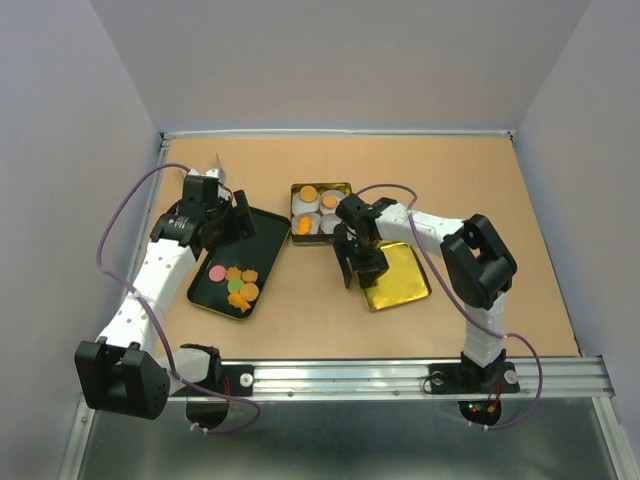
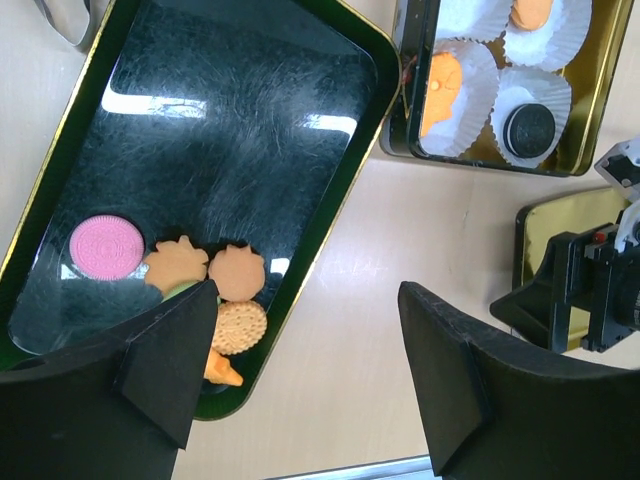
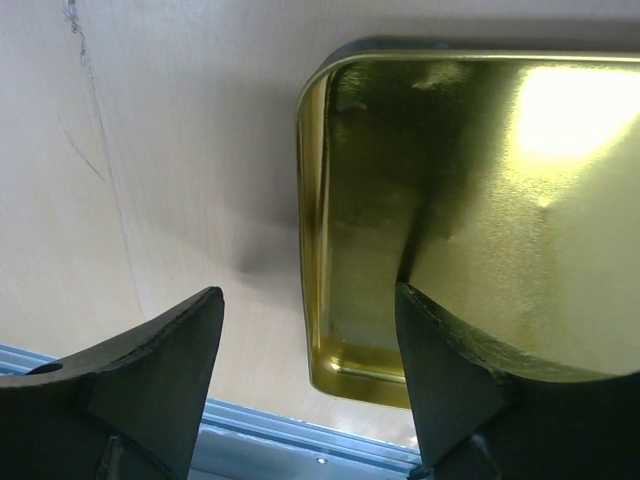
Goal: Pack the cookies
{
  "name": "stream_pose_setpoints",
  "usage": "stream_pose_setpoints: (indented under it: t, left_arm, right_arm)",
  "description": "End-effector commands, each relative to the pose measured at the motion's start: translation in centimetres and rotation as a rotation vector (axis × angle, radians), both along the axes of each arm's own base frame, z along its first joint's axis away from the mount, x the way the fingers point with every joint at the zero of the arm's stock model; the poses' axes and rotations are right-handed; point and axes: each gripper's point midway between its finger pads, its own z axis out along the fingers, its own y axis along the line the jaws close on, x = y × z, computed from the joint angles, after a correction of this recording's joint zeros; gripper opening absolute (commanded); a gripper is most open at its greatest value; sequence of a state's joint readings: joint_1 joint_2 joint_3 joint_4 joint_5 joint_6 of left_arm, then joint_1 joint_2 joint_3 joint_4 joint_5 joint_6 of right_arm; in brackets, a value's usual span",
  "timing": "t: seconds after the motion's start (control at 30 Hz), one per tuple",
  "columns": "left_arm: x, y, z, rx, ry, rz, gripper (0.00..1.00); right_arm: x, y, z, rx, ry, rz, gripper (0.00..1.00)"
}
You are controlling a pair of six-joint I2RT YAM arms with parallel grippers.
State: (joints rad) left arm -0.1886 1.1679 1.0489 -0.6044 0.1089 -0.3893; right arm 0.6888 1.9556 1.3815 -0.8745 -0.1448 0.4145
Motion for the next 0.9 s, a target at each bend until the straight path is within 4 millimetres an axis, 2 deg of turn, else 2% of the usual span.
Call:
stream_pose_setpoints:
  t: [0.0,0.1,0.2,0.3,0.5,0.63,0.73,0.77,0.87]
  left_arm:
    - [-0.9,-0.2,0.7,-0.005,-0.031,-0.031,0.83]
    - [-1.3,-0.1,0.4,-0.001,-0.022,-0.034,0.83]
    - [-1.7,0.0,0.2,0.004,-0.018,-0.041,0.83]
    - [-1.8,0.0,0.0,0.003,-0.014,-0.043,0.83]
    - [-1.9,0.1,0.0,0.008,-0.014,-0.051,0.83]
    - [-2.1,-0.1,-0.3,0.003,-0.011,-0.057,0.83]
    - [-2.4,-0.2,-0.4,-0.004,-0.01,-0.058,0.82]
    - [-2.4,-0.1,-0.5,-0.007,-0.007,-0.055,0.82]
    - [-2.7,-0.3,-0.6,-0.016,-0.009,-0.058,0.82]
  right_arm:
    - [1.5,0.4,0.5,-0.012,-0.061,0.013,0.72]
    - [1.7,0.4,0.4,-0.019,-0.069,0.013,0.65]
    - [1.7,0.7,0.4,-0.026,-0.076,0.02,0.53]
    - [1.8,0.8,0.3,-0.041,-0.084,0.017,0.5]
    - [1.1,1.1,-0.1,-0.086,-0.094,0.022,0.34]
    - [0.6,1.2,-0.3,-0.122,-0.106,0.032,0.31]
    - [0.4,1.2,-0.5,-0.138,-0.108,0.031,0.15]
    - [0.4,1.2,-0.5,-0.141,-0.109,0.033,0.03]
    - [0.2,1.2,-0.5,-0.151,-0.105,0.032,0.0]
